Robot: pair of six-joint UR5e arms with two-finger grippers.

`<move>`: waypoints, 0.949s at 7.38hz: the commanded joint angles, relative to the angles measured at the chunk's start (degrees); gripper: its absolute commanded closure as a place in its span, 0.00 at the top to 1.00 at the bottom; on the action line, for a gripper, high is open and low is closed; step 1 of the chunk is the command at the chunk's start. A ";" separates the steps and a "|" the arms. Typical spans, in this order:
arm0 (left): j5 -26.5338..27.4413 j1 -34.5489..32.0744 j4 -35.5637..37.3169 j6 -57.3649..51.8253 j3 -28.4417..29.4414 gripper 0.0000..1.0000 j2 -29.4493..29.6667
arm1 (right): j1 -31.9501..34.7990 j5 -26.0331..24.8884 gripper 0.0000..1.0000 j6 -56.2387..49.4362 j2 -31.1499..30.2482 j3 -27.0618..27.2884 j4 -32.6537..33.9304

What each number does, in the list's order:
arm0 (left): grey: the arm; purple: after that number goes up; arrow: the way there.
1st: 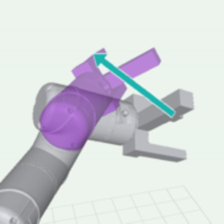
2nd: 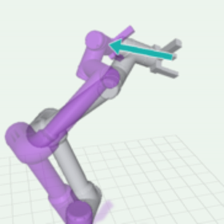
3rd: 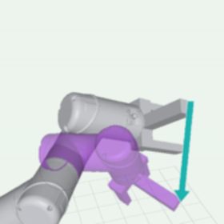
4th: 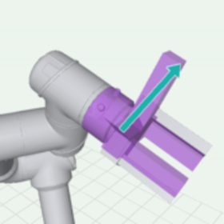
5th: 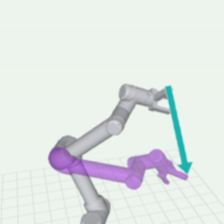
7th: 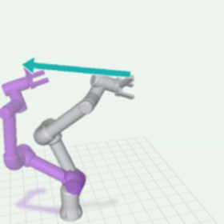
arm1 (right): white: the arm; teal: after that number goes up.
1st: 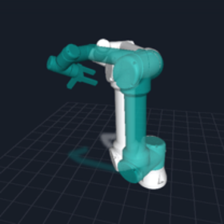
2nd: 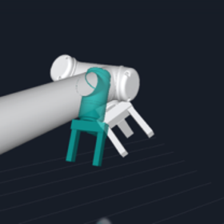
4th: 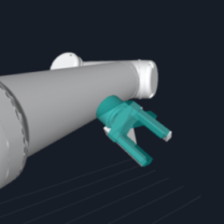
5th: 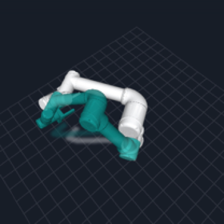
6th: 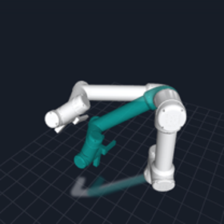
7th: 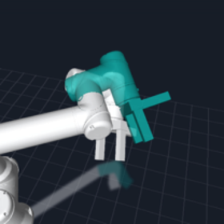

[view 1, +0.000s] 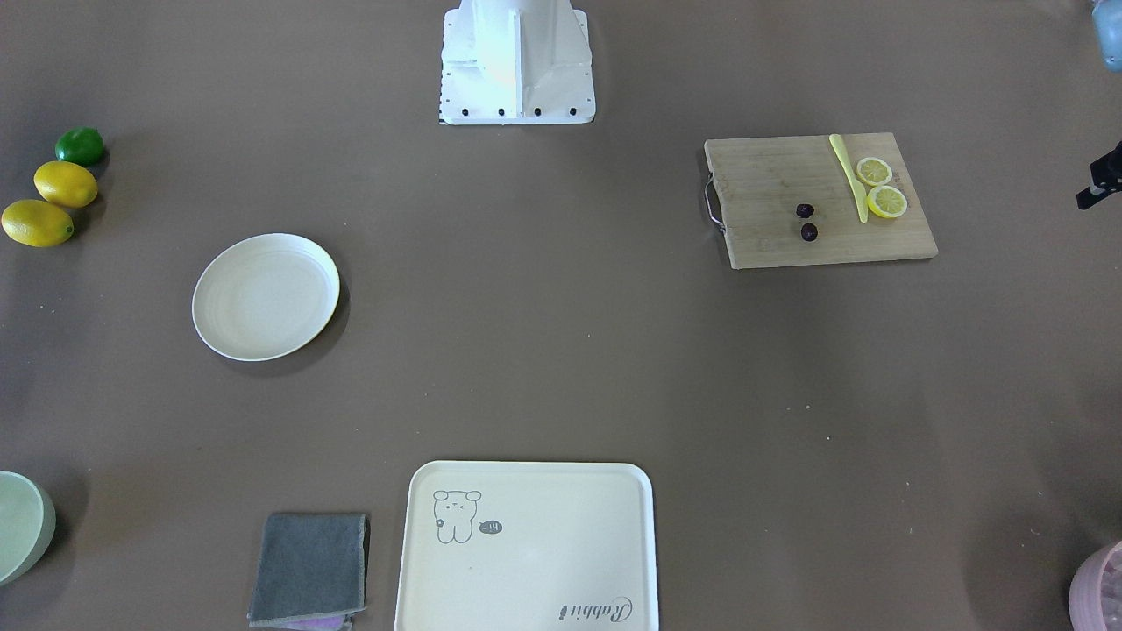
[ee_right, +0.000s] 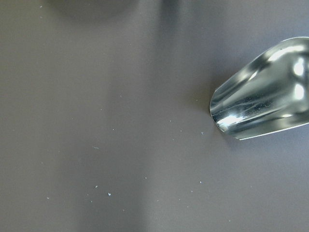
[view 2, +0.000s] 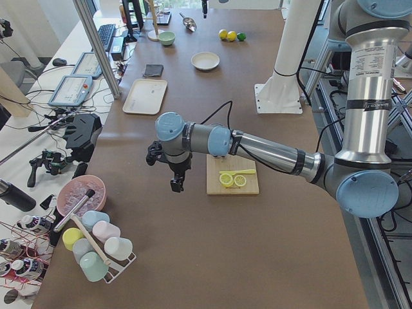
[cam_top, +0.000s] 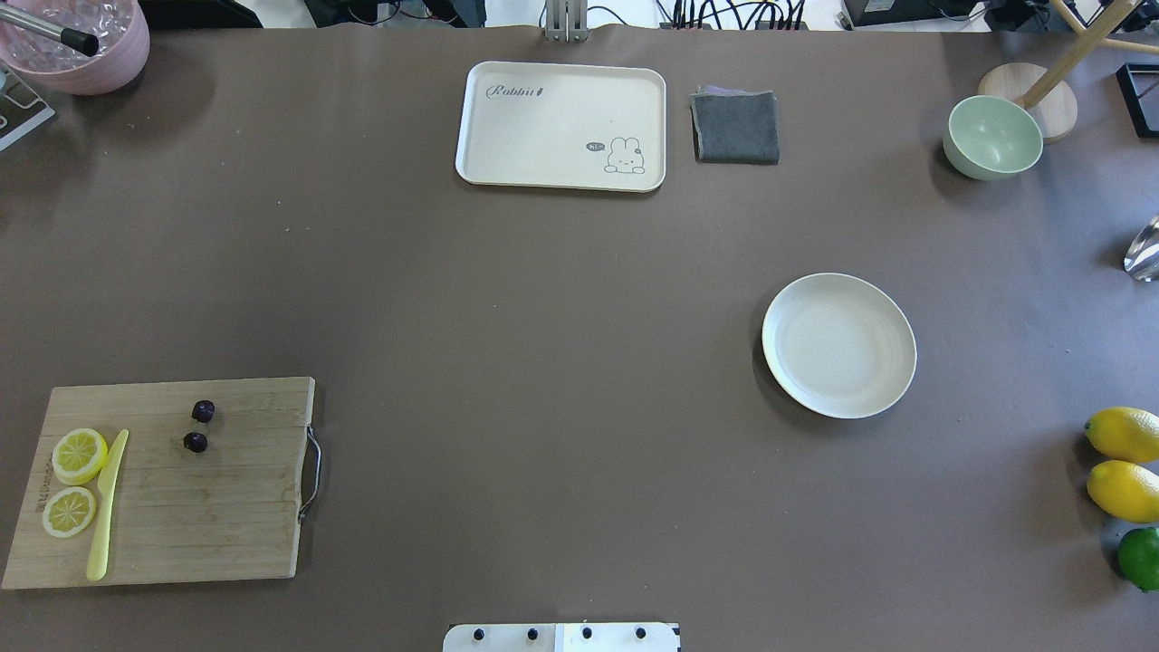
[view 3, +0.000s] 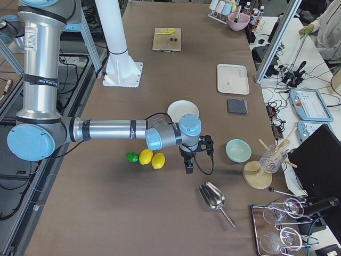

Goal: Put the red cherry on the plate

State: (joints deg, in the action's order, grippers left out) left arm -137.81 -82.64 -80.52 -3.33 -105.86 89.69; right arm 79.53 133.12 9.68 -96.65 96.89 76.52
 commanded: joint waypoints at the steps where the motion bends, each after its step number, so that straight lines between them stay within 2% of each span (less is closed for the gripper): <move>1: -0.09 -0.06 0.45 -0.45 -1.79 0.98 -0.22 | 1.06 0.65 1.00 -0.10 -0.55 0.23 -0.67; 7: -0.35 -0.15 -0.60 -0.10 -1.63 0.98 -0.31 | 5.46 1.97 1.00 -0.37 0.68 0.58 1.34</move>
State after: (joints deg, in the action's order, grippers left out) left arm -138.16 -82.71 -80.98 -3.65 -107.45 89.34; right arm 84.48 135.06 9.49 -96.00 97.42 77.05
